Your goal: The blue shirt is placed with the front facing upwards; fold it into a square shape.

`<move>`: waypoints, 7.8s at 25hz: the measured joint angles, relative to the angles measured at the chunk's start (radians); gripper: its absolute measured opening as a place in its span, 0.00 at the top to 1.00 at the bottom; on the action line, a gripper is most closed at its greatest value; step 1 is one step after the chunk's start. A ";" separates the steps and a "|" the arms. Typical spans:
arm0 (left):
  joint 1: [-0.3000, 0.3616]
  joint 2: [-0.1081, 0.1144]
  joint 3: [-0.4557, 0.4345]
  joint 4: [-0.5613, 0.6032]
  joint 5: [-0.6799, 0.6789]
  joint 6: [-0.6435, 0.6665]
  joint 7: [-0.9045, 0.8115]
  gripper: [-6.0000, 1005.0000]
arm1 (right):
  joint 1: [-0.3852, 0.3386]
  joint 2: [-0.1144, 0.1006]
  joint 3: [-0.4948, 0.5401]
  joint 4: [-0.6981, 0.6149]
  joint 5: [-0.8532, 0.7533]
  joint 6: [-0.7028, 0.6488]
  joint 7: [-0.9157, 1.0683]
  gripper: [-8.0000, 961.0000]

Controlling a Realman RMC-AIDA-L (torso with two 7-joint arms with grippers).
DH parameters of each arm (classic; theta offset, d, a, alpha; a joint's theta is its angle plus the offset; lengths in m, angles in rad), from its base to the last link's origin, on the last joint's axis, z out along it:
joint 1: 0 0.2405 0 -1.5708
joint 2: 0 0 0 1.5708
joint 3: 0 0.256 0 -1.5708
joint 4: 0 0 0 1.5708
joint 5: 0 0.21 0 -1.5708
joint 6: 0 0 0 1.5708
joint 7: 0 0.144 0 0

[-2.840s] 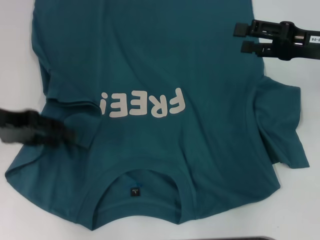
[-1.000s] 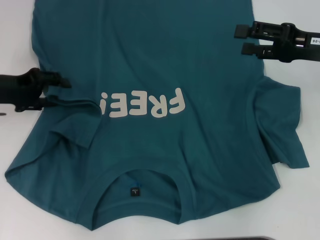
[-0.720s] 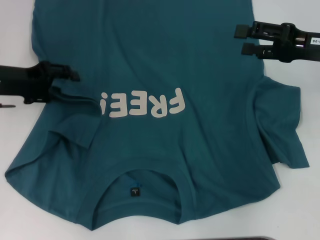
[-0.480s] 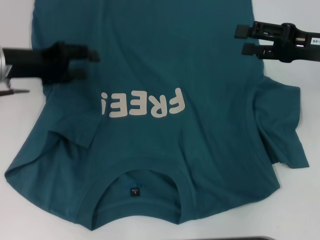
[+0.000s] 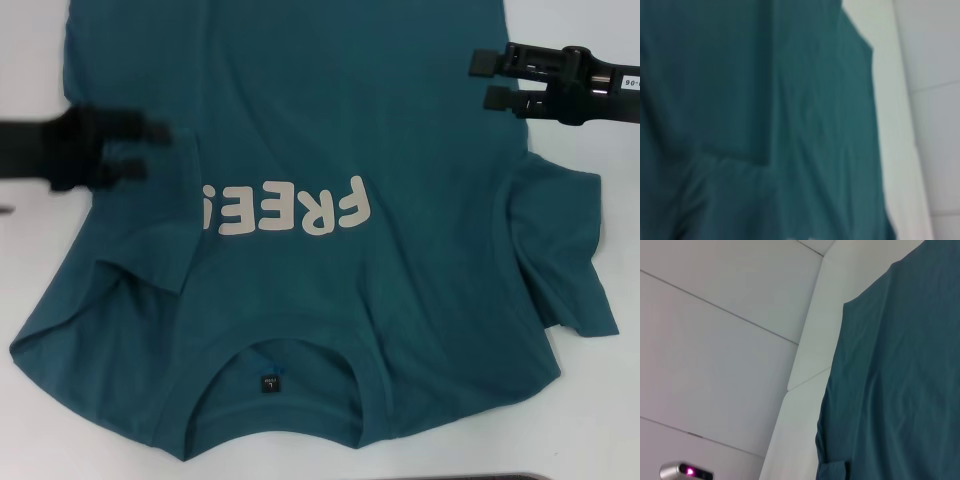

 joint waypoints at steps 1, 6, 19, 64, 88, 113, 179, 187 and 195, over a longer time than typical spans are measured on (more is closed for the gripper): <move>0.011 0.015 0.022 0.000 0.002 0.019 0.000 0.34 | 0.000 0.000 0.000 0.000 0.000 0.000 0.000 0.16; 0.063 0.042 0.062 -0.024 0.003 0.079 0.001 0.34 | 0.000 -0.001 0.000 0.000 0.000 -0.002 0.000 0.16; 0.124 -0.039 0.079 -0.181 0.050 0.244 -0.063 0.34 | 0.001 -0.004 0.000 0.000 0.000 -0.002 0.001 0.17; 0.086 0.005 0.008 -0.093 -0.003 0.296 0.073 0.34 | -0.006 -0.008 0.016 0.000 0.000 -0.013 -0.004 0.18; 0.116 -0.027 -0.045 -0.153 -0.008 0.449 0.410 0.34 | -0.011 -0.014 0.014 0.004 -0.007 0.014 -0.097 0.18; 0.236 -0.140 -0.286 0.019 -0.142 0.359 1.094 0.33 | -0.076 -0.151 0.046 0.165 -0.404 0.254 0.010 0.19; 0.198 -0.129 -0.317 0.027 -0.189 0.327 0.830 0.34 | 0.026 -0.063 0.099 0.034 -0.556 0.043 0.223 0.20; 0.194 -0.130 -0.319 0.027 -0.189 0.327 0.821 0.34 | 0.028 -0.065 0.080 0.035 -0.559 0.046 0.230 0.33; 0.191 -0.130 -0.320 0.026 -0.189 0.325 0.817 0.34 | 0.029 -0.070 0.080 0.038 -0.559 0.056 0.232 0.59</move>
